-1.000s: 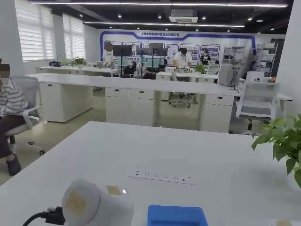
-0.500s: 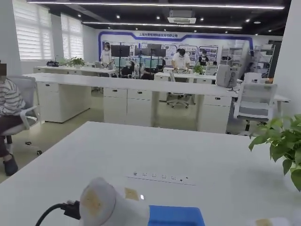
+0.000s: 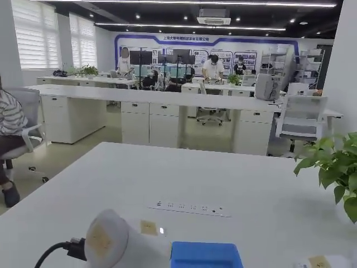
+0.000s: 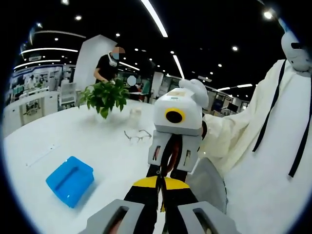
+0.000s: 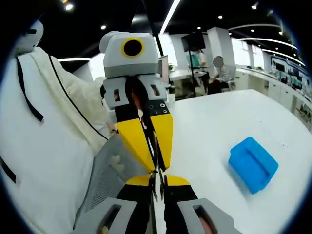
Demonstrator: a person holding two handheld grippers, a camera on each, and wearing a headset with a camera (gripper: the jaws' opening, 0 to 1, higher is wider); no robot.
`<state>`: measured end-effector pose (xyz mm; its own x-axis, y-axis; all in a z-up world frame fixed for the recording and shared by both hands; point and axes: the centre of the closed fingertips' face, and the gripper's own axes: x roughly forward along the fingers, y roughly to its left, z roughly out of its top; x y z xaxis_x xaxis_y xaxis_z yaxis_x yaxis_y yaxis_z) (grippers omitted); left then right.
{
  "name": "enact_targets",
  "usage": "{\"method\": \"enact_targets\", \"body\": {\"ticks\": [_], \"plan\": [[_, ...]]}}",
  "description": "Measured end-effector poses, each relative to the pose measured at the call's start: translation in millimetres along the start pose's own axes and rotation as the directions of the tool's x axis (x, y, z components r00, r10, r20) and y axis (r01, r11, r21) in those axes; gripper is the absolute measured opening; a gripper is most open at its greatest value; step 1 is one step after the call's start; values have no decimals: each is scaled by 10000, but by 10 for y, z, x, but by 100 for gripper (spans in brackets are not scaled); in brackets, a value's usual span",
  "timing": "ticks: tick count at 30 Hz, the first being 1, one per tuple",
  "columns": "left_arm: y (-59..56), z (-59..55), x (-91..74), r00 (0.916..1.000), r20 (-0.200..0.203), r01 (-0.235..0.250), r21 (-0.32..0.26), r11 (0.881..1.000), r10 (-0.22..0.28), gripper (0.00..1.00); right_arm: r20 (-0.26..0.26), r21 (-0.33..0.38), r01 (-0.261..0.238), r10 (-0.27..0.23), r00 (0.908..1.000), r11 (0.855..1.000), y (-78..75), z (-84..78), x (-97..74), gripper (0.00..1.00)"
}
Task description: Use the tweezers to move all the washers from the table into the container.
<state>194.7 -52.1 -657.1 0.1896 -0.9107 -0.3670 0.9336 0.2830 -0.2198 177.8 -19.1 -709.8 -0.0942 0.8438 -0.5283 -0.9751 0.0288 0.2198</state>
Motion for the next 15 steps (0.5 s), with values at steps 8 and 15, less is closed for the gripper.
{"method": "enact_targets", "body": {"ticks": [8, 15], "plan": [[16, 60, -82, 9982, 542, 255, -302, 9992, -238, 0, 1306, 746, -96, -2, 9914, 9972, -21, 54, -8, 11], [5, 111, -145, 9956, 830, 471, -457, 9978, -432, 0, 1247, 932, -202, 84, 9922, 9954, 14, -84, 32, 8]]}}
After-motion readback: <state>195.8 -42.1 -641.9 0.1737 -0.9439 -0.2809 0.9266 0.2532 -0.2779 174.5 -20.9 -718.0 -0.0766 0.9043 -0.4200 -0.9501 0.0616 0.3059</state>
